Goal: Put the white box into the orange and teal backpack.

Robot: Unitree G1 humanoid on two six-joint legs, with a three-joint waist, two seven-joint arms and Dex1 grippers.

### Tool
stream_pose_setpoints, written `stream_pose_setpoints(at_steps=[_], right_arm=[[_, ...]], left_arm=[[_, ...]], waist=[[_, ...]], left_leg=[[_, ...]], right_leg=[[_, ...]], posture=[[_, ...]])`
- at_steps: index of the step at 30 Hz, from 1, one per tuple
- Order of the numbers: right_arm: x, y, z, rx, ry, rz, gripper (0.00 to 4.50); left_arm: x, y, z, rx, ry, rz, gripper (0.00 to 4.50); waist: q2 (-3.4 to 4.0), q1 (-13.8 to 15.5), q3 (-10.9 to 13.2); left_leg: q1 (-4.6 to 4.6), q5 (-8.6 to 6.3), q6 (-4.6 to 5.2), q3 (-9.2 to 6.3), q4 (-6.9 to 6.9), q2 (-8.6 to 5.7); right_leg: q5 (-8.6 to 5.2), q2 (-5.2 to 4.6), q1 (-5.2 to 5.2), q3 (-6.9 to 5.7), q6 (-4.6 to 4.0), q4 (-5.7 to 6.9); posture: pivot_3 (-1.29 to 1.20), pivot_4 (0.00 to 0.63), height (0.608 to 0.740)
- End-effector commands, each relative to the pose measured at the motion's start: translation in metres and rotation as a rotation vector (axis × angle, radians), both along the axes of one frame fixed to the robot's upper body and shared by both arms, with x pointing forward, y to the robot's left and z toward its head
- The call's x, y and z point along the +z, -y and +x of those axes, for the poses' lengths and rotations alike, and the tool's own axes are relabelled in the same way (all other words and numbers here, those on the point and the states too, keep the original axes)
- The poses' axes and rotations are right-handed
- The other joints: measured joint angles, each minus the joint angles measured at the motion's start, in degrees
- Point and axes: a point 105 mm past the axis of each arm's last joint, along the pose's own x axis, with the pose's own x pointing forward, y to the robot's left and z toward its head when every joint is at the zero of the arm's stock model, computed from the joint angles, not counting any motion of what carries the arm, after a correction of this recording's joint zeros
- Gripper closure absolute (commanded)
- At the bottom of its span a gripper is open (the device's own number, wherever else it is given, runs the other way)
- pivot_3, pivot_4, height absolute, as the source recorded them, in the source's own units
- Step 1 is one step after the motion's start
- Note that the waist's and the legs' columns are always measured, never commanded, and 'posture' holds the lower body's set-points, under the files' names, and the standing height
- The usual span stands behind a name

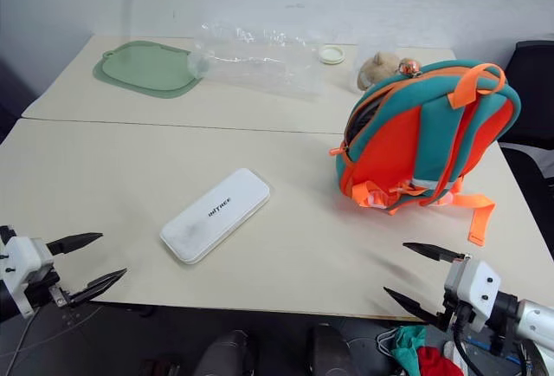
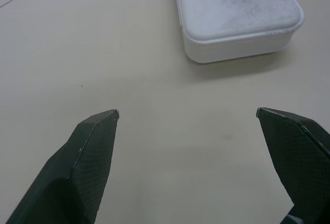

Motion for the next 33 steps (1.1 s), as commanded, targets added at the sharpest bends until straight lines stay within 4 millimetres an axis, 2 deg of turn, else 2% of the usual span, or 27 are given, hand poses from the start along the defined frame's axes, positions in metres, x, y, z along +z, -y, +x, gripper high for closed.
stream_pose_setpoints(at_steps=[1,6,10,14,18,23,25,26,29,30,33], right_arm=[[0.005,-0.002,0.001,0.013,0.023,0.022,0.02],[0.008,-0.015,0.002,0.051,0.0,0.077,0.02],[0.018,-0.03,0.008,0.079,0.032,0.115,0.02],[0.025,-0.044,0.009,0.125,0.039,0.138,0.02],[0.035,-0.071,0.019,0.21,0.006,0.197,0.02],[0.044,-0.117,0.05,0.274,-0.038,0.178,0.02],[0.047,-0.134,0.061,0.297,-0.028,0.144,0.38],[0.047,-0.144,0.071,0.284,-0.023,0.108,0.61],[0.053,-0.165,0.105,0.182,-0.013,0.099,1.54],[0.057,-0.17,0.117,0.13,0.006,0.115,1.92],[0.051,-0.179,0.151,-0.03,0.05,0.052,2.84]], left_arm=[[0.011,0.002,0.001,-0.001,0.048,0.0,0.0],[0.024,0.005,0.011,-0.013,0.079,-0.085,0.0],[0.018,0.012,0.005,-0.044,-0.042,-0.165,0.0],[0.021,0.009,0.007,-0.025,-0.059,-0.166,0.0],[0.024,0.005,0.009,-0.016,-0.054,-0.167,0.0],[0.03,0.0,0.01,0.009,-0.051,-0.182,0.0],[0.031,-0.002,0.008,0.019,-0.059,-0.191,0.0],[0.03,-0.004,0.005,0.037,-0.061,-0.192,0.19],[0.018,-0.011,-0.002,0.095,-0.098,-0.189,0.86],[0.01,-0.013,-0.004,0.129,-0.122,-0.184,1.18],[-0.019,-0.012,-0.015,0.223,-0.224,-0.177,2.0]], waist=[[0.0,0.0,0.0],[0.0,0.2,0.0],[0.01,-0.3,0.0],[0.01,0.0,0.0],[0.0,-0.1,0.0],[0.0,-0.4,0.0],[0.01,-0.3,0.0],[0.01,-0.3,0.0],[0.01,-0.5,0.0],[0.0,-0.7,0.0],[0.01,-1.3,0.0]], left_leg=[[0.0,0.0,0.0,0.0,0.0,0.0],[-0.02,0.0,0.0,-0.02,0.02,0.0],[-0.01,0.0,0.0,-0.01,0.01,0.0],[-0.02,0.01,-0.01,-0.01,0.01,0.01],[-0.02,0.01,-0.01,-0.02,0.07,0.01],[-0.07,0.02,-0.04,-0.01,0.05,0.01],[-0.12,0.04,-0.09,-0.04,0.01,0.02],[-0.12,0.03,-0.12,-0.04,0.0,0.02],[-0.18,0.03,-0.15,-0.03,-0.02,0.02],[-0.19,0.03,-0.16,-0.04,-0.02,0.01],[-0.2,0.04,-0.15,-0.03,0.01,-0.01]], right_leg=[[0.0,0.0,0.0,0.0,0.0,-0.01],[0.0,-0.01,0.01,-0.03,0.0,-0.03],[0.0,0.0,-0.01,0.0,0.0,0.01],[0.0,0.02,-0.03,0.0,0.0,0.03],[0.0,0.01,-0.03,0.0,0.0,0.08],[-0.01,0.0,-0.18,0.04,-0.03,0.17],[-0.05,0.0,-0.25,0.0,-0.1,0.19],[-0.07,0.0,-0.28,0.0,-0.13,0.19],[-0.09,0.0,-0.35,-0.02,-0.16,0.2],[-0.09,0.0,-0.35,-0.03,-0.16,0.2],[-0.09,-0.02,-0.36,-0.03,-0.16,0.24]], posture=[[0.0,0.15,0.74],[0.0,0.15,0.74],[0.0,0.15,0.74],[0.0,0.15,0.74],[0.0,0.15,0.74],[0.0,0.15,0.74],[0.0,0.15,0.74],[0.0,0.15,0.74],[0.0,0.15,0.74],[0.0,0.15,0.74],[0.0,0.15,0.74]])
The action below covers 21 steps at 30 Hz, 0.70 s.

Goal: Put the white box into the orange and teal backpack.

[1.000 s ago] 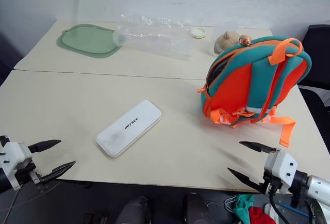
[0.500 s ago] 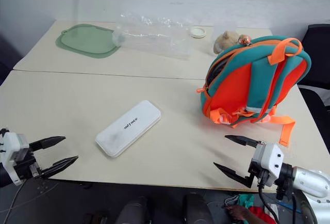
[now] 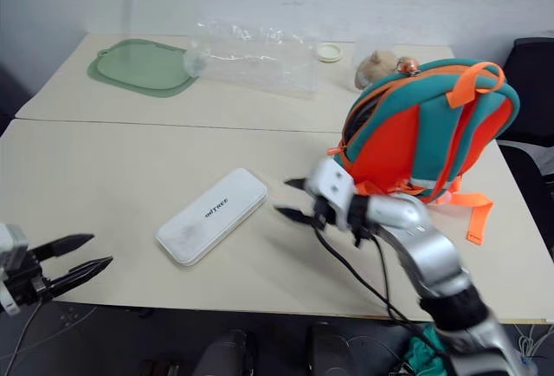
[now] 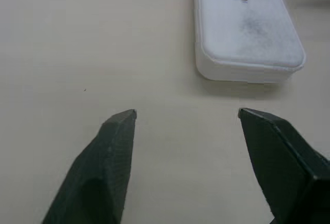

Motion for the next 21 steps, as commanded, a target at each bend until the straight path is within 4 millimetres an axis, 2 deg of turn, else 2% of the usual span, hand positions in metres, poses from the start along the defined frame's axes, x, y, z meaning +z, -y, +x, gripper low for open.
stream_pose_setpoints(at_steps=[1,5,6,9,14,17,21], right_arm=[[-0.009,0.001,0.032,-0.189,0.051,-0.088,3.19],[-0.022,-0.014,0.051,-0.247,0.029,-0.099,4.37],[-0.025,-0.019,0.055,-0.259,0.024,-0.1,4.5],[-0.041,-0.03,0.067,-0.278,0.014,-0.145,4.5],[-0.047,-0.057,0.071,-0.175,0.013,-0.104,4.5],[-0.05,-0.071,0.063,-0.066,-0.034,-0.056,4.5],[-0.054,-0.064,0.054,-0.002,-0.095,-0.033,4.5]], left_arm=[[-0.023,0.004,-0.009,0.069,-0.083,0.009,2.29],[-0.037,0.025,-0.006,0.079,-0.097,-0.046,3.35],[-0.039,0.03,-0.004,0.086,-0.099,-0.066,3.65],[-0.041,0.047,0.004,0.089,-0.092,-0.111,4.49],[-0.05,0.066,0.012,0.087,-0.159,-0.152,4.49],[-0.053,0.071,0.018,0.089,-0.169,-0.147,4.49],[-0.049,0.073,0.033,0.104,-0.151,-0.144,4.49]], waist=[[-0.03,-0.1,0.0],[-0.07,0.2,0.0],[-0.06,0.1,0.0],[-0.04,0.0,0.0],[-0.05,-0.5,0.0],[-0.02,-0.6,0.0],[-0.01,-0.3,0.0]], left_leg=[[0.0,0.0,0.0,0.0,-0.01,-0.01],[-0.04,0.0,0.03,-0.01,0.04,-0.05],[-0.04,0.0,0.04,-0.01,0.04,-0.06],[0.02,0.02,0.03,0.0,0.02,-0.04],[0.05,0.08,0.0,0.01,0.03,-0.06],[0.1,0.1,-0.02,0.02,0.01,-0.06],[0.1,0.12,0.01,0.01,0.04,-0.07]], right_leg=[[0.0,0.0,0.0,0.0,0.0,-0.01],[0.01,-0.05,0.02,-0.02,0.01,0.02],[0.01,-0.05,0.01,-0.02,0.01,0.04],[0.01,-0.02,0.02,-0.02,0.02,0.13],[0.02,-0.01,0.04,-0.02,0.04,0.21],[0.02,0.02,0.06,-0.02,0.04,0.24],[0.03,0.0,0.07,-0.02,0.05,0.28]], posture=[[0.0,0.15,0.74],[0.0,0.15,0.74],[0.0,0.15,0.74],[0.0,0.15,0.74],[0.0,0.15,0.74],[0.0,0.15,0.74],[0.0,0.15,0.74]])
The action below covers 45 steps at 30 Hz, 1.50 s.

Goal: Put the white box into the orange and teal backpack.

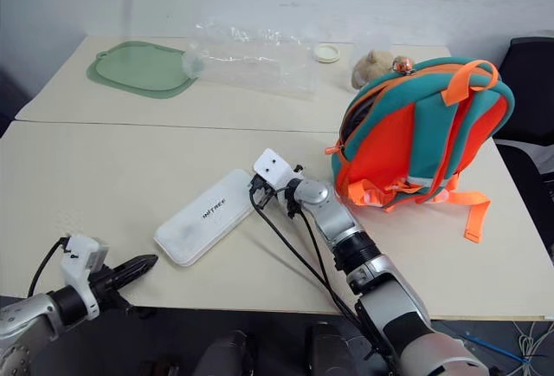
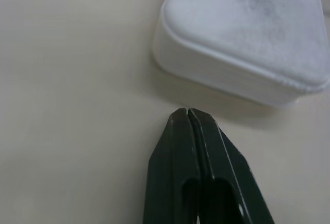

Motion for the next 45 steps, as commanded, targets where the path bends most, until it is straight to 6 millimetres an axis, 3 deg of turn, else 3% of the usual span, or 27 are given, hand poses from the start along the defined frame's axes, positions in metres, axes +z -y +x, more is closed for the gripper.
stream_pose_setpoints(at_steps=[1,7,11,15,19,23,27,32,35,38,45], right_arm=[[0.007,0.011,-0.015,0.077,-0.057,0.062,4.5],[0.003,0.05,-0.059,0.172,-0.137,0.047,4.5],[-0.002,0.069,-0.076,0.125,-0.18,0.042,4.5],[-0.004,0.082,-0.085,0.072,-0.17,0.038,4.5],[0.005,0.085,-0.079,0.02,-0.109,0.06,4.5],[0.025,0.086,-0.047,-0.119,0.036,0.091,4.5],[0.03,0.086,-0.018,-0.244,0.14,0.053,4.5],[0.018,0.064,-0.001,-0.252,0.105,0.074,4.5],[0.009,0.047,-0.005,-0.161,0.061,0.094,4.5],[0.004,0.042,-0.012,-0.103,0.015,0.114,4.5],[0.006,0.057,-0.04,-0.005,-0.058,0.142,4.5]], left_arm=[[-0.008,0.006,0.008,-0.001,-0.055,-0.019,4.49],[-0.001,0.019,0.023,-0.109,-0.054,-0.004,4.49],[-0.009,0.024,0.03,-0.169,-0.13,0.042,4.49],[-0.002,0.008,0.036,-0.11,-0.13,0.074,4.49],[-0.002,-0.011,0.029,-0.047,-0.147,0.093,4.49],[-0.004,-0.029,0.017,0.052,-0.157,0.102,4.49],[0.002,-0.025,0.017,0.106,-0.087,-0.007,4.49],[0.006,-0.008,0.018,0.156,-0.024,-0.143,4.49],[0.009,0.003,0.022,0.185,0.011,-0.196,4.49],[0.008,0.014,0.025,0.171,0.008,-0.202,4.49],[0.001,0.026,0.041,0.127,-0.028,-0.195,4.49]], waist=[[0.0,0.4,0.0],[0.03,1.4,0.0],[0.12,1.3,-0.1],[0.24,1.3,-0.1],[0.24,0.7,-0.1],[0.27,-0.5,-0.1],[0.3,-0.3,-0.1],[0.28,-0.2,-0.1],[0.27,0.1,-0.1],[0.26,0.2,-0.1],[0.26,0.8,-0.1]], left_leg=[[0.0,0.0,0.0,0.0,0.01,0.0],[-0.05,0.0,0.01,-0.09,-0.02,-0.02],[0.0,0.01,-0.02,-0.09,-0.08,0.01],[0.01,0.01,-0.03,-0.09,-0.1,0.0],[0.04,0.02,-0.04,-0.09,-0.12,0.04],[0.08,0.03,-0.1,-0.08,-0.2,0.07],[0.07,0.09,-0.19,-0.08,-0.22,0.06],[-0.01,0.09,-0.19,-0.07,-0.17,0.03],[-0.03,0.08,-0.17,-0.07,-0.14,0.03],[-0.05,0.07,-0.13,-0.07,-0.11,0.02],[-0.06,0.06,-0.11,-0.07,-0.13,0.02]], right_leg=[[0.0,0.0,0.01,0.0,0.0,0.0],[0.01,-0.02,0.04,-0.03,0.02,-0.11],[0.01,0.0,0.04,-0.02,0.01,-0.1],[0.01,-0.01,0.04,0.0,0.01,-0.13],[0.0,0.0,0.01,0.02,-0.01,-0.1],[-0.03,0.04,-0.02,0.03,-0.06,-0.08],[-0.04,0.05,-0.08,0.02,-0.08,-0.04],[-0.03,0.04,-0.06,0.01,-0.06,-0.08],[-0.01,0.04,-0.05,-0.01,-0.03,-0.09],[0.0,0.04,-0.04,-0.01,-0.01,-0.08],[0.01,0.05,-0.03,-0.01,0.0,-0.14]], posture=[[0.0,0.15,0.74],[0.0,0.15,0.74],[0.0,0.15,0.74],[0.0,0.15,0.74],[0.0,0.15,0.74],[0.0,0.15,0.74],[0.0,0.15,0.74],[0.0,0.15,0.74],[0.0,0.15,0.74],[0.0,0.15,0.74],[0.0,0.15,0.74]])
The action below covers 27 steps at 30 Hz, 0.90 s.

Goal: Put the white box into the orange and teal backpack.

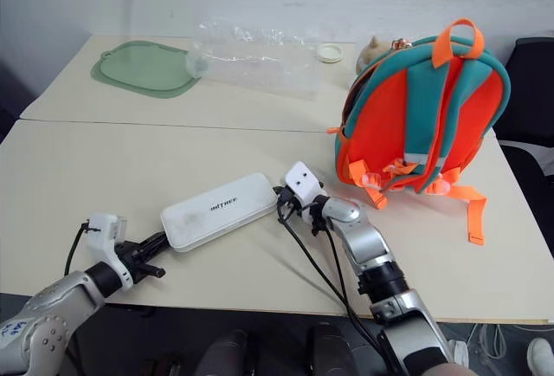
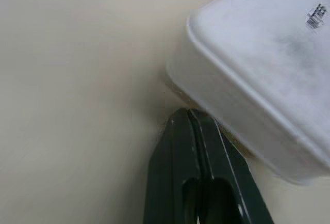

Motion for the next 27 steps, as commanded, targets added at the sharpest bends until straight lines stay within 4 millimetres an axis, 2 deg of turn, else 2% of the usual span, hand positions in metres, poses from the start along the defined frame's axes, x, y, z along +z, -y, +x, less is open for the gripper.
stream_pose_setpoints(at_steps=[1,5,9,12,15,18,21,23,27], right_arm=[[0.015,0.004,-0.019,0.081,0.005,0.043,4.5],[0.012,0.013,-0.044,0.146,-0.029,0.034,4.5],[0.01,0.022,-0.057,0.15,-0.057,0.029,4.5],[0.011,0.028,-0.065,0.142,-0.071,0.034,4.5],[0.015,0.03,-0.069,0.143,-0.053,0.048,4.5],[0.017,0.036,-0.059,0.07,-0.023,0.04,4.5],[0.021,0.042,-0.043,-0.018,0.02,0.039,4.5],[0.025,0.045,-0.031,-0.072,0.062,0.036,4.5],[0.022,0.043,-0.01,-0.155,0.115,0.018,4.5]], left_arm=[[-0.007,0.007,0.006,-0.046,-0.036,0.021,4.49],[-0.016,0.011,0.012,-0.134,-0.095,0.103,4.49],[-0.023,0.001,0.015,-0.151,-0.145,0.193,4.49],[-0.019,-0.017,0.019,-0.077,-0.13,0.227,4.49],[-0.017,-0.038,0.012,-0.034,-0.137,0.274,4.49],[-0.013,-0.059,0.006,0.023,-0.134,0.299,4.49],[-0.007,-0.072,0.001,0.053,-0.125,0.314,4.49],[-0.001,-0.072,0.004,0.07,-0.093,0.293,4.49],[0.02,-0.051,0.023,0.105,0.025,0.148,4.49]], waist=[[0.0,0.3,0.0],[0.0,0.8,0.0],[0.05,0.7,0.0],[0.17,0.7,-0.1],[0.19,0.5,-0.1],[0.2,-0.5,-0.1],[0.2,-0.9,-0.1],[0.2,-0.9,-0.1],[0.13,-0.5,-0.1]], left_leg=[[0.0,0.0,0.0,0.0,0.0,0.0],[0.01,0.0,0.0,-0.01,0.0,0.0],[0.08,0.0,0.0,-0.01,-0.01,0.0],[0.09,-0.01,0.0,-0.02,-0.03,0.0],[0.12,0.0,-0.01,-0.06,-0.07,0.03],[0.18,0.02,-0.05,-0.05,-0.18,0.06],[0.26,0.14,-0.13,-0.05,-0.49,0.06],[0.27,0.23,-0.18,-0.05,-0.66,0.04],[0.21,0.28,-0.2,-0.05,-0.7,0.01]], right_leg=[[0.0,0.0,0.0,0.0,0.0,0.0],[0.0,0.0,0.01,0.0,0.0,-0.01],[0.0,-0.01,0.06,0.02,0.0,-0.02],[0.0,-0.03,0.07,0.03,0.0,-0.03],[-0.01,-0.02,0.06,0.02,-0.03,-0.02],[-0.03,0.0,0.03,0.04,-0.1,0.0],[-0.06,0.01,-0.03,0.04,-0.19,-0.01],[-0.06,0.01,-0.07,0.02,-0.22,-0.04],[-0.06,0.0,-0.11,-0.02,-0.21,-0.07]], posture=[[0.0,0.15,0.74],[0.0,0.15,0.74],[0.0,0.15,0.74],[0.0,0.15,0.74],[0.0,0.15,0.74],[0.0,0.15,0.74],[0.0,0.15,0.74],[0.0,0.15,0.74],[0.0,0.15,0.74]])
